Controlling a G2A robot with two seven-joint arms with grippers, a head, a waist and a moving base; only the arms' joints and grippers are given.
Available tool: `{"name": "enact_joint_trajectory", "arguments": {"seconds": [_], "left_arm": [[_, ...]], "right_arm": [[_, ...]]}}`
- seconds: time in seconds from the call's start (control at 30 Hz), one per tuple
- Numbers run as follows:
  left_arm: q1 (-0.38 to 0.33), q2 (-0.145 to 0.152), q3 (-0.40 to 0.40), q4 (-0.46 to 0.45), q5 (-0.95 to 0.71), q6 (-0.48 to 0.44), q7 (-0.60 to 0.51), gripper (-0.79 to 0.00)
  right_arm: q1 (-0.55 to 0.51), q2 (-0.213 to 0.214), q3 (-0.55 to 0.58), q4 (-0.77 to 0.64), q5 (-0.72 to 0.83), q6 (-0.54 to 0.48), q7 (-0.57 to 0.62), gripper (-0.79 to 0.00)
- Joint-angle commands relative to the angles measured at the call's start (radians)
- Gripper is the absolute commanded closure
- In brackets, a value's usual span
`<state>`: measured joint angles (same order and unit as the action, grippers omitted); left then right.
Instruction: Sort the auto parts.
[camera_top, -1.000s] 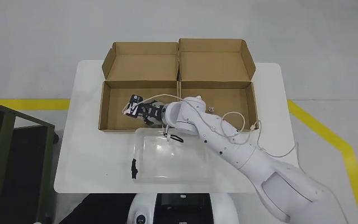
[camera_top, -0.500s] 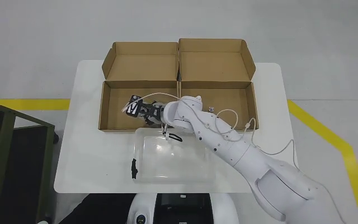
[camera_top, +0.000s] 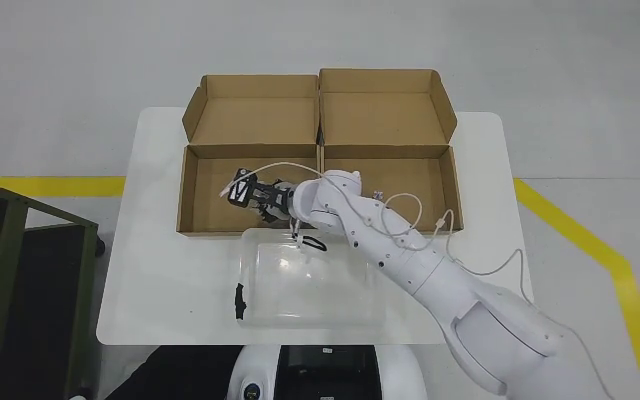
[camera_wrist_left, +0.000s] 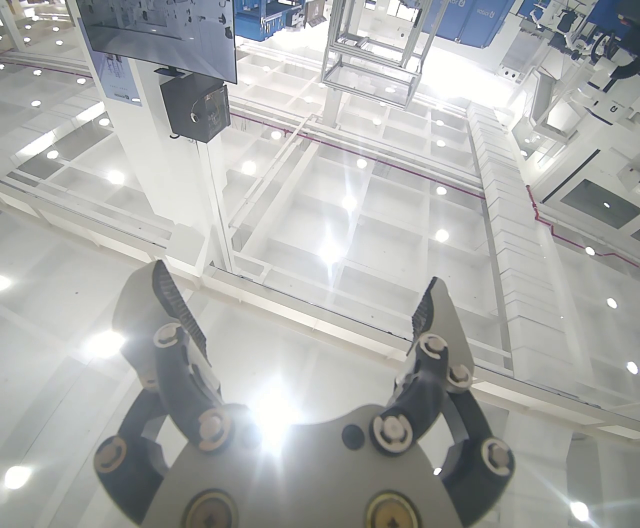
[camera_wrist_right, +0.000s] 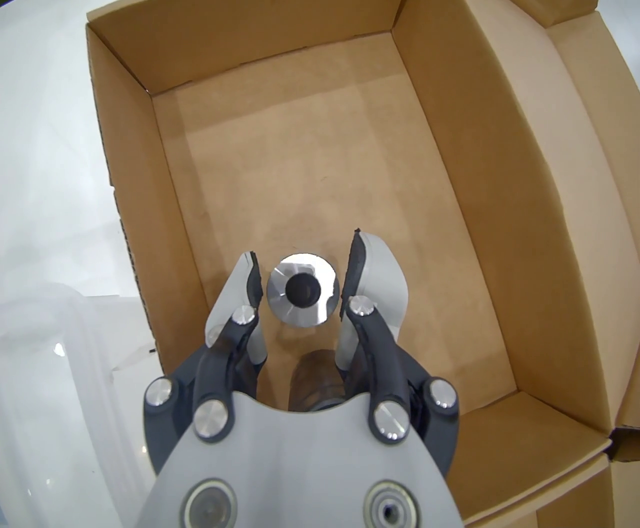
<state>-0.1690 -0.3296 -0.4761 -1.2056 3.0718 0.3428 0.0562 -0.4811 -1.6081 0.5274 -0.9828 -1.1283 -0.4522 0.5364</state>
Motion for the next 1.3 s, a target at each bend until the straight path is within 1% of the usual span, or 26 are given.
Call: {"name": "enact_joint_trajectory", "arguments": {"seconds": [0.0,0.13,0.27,0.37,0.5,0.53,0.6,0.67,0.7,0.83,1.0,1.27], "left_arm": [[0.0,0.0,0.0,0.0,0.0,0.0,0.0,-0.785],[0.0,0.0,0.0,0.0,0.0,0.0,0.0,-0.785],[0.0,0.0,0.0,0.0,0.0,0.0,0.0,-0.785],[0.0,0.0,0.0,0.0,0.0,0.0,0.0,-0.785],[0.0,0.0,0.0,0.0,0.0,0.0,0.0,-0.785],[0.0,0.0,0.0,0.0,0.0,0.0,0.0,-0.785],[0.0,0.0,0.0,0.0,0.0,0.0,0.0,-0.785],[0.0,0.0,0.0,0.0,0.0,0.0,0.0,-0.785],[0.0,0.0,0.0,0.0,0.0,0.0,0.0,-0.785],[0.0,0.0,0.0,0.0,0.0,0.0,0.0,-0.785],[0.0,0.0,0.0,0.0,0.0,0.0,0.0,-0.785],[0.0,0.0,0.0,0.0,0.0,0.0,0.0,-0.785]], "right_arm": [[0.0,-0.001,0.005,-0.011,-0.008,-0.002,-0.004,-0.314],[-0.007,0.004,0.027,-0.059,-0.02,-0.013,-0.014,-0.339],[-0.031,0.02,0.064,-0.132,-0.033,-0.028,-0.015,-0.351],[-0.068,0.039,0.103,-0.209,-0.044,-0.042,-0.016,-0.363],[-0.148,0.074,0.17,-0.33,-0.069,-0.072,-0.013,-0.388],[-0.171,0.084,0.19,-0.363,-0.074,-0.082,-0.017,-0.449],[-0.219,0.103,0.232,-0.427,-0.087,-0.107,-0.033,-0.502],[-0.27,0.123,0.277,-0.489,-0.106,-0.14,-0.057,-0.579],[-0.298,0.133,0.304,-0.519,-0.111,-0.151,-0.072,-0.634],[-0.41,0.17,0.415,-0.636,-0.156,-0.166,-0.133,-0.785],[-0.545,0.207,0.546,-0.756,-0.197,-0.197,-0.22,-0.785],[-0.723,0.252,0.75,-0.877,-0.211,-0.26,-0.362,-0.785]]}}
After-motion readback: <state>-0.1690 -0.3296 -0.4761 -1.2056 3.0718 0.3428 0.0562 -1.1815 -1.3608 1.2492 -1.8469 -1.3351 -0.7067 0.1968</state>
